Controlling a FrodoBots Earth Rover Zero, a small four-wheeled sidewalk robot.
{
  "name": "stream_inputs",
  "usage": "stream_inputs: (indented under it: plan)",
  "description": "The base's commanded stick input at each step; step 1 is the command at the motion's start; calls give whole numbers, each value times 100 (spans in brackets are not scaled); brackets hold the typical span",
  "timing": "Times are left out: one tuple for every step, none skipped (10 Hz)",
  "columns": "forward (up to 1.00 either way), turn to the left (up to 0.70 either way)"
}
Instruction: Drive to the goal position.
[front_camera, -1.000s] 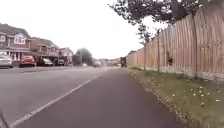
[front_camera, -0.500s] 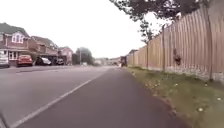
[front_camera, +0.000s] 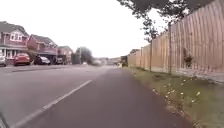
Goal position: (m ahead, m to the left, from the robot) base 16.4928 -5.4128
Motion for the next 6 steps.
stream_inputs:
  plan:
    - [100, 0]
    - [100, 0]
    - [100, 0]
    - [100, 0]
    - [100, 0]
    - [100, 0]
